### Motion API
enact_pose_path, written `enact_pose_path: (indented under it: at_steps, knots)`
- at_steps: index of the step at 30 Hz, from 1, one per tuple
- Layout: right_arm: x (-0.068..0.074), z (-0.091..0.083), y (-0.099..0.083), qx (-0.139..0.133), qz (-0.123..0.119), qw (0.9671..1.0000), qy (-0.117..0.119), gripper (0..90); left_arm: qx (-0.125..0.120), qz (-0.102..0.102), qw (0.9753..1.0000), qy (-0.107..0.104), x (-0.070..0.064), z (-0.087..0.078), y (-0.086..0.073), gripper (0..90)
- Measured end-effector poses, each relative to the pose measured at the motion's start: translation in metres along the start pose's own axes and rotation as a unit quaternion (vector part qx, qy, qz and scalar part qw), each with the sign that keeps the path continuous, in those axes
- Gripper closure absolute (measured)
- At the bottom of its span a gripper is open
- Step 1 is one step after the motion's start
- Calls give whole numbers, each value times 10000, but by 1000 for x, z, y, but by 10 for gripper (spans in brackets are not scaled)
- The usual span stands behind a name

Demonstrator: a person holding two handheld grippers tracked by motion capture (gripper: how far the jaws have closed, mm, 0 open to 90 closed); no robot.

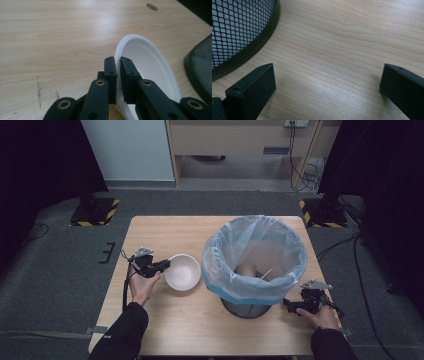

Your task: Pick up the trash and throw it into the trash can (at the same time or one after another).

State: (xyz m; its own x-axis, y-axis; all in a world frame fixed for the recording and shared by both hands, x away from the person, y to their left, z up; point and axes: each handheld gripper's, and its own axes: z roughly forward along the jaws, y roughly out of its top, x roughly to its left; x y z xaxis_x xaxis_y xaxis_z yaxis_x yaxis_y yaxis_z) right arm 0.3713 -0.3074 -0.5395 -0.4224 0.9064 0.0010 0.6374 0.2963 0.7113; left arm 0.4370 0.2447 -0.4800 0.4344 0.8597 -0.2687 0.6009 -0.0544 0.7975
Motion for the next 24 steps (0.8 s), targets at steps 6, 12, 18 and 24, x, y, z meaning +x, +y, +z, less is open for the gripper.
enact_pose_path:
  at_steps: [6, 12, 18, 24]
  knots:
    - [0, 0, 0, 1, 0, 10000, 0, 5, -226, 202, 9995, 8, -8, -13, 10, 849]
    - [0, 0, 0, -1, -1, 10000, 0, 5, -469, 358, 9982, -42, -16, -26, 19, 850]
    - [0, 0, 0, 0, 2, 10000, 0, 5, -866, 392, 9954, -93, -21, -45, 33, 849]
    - [0, 0, 0, 0, -2, 10000, 0, 5, -1321, 435, 9903, -47, -21, -72, 46, 849]
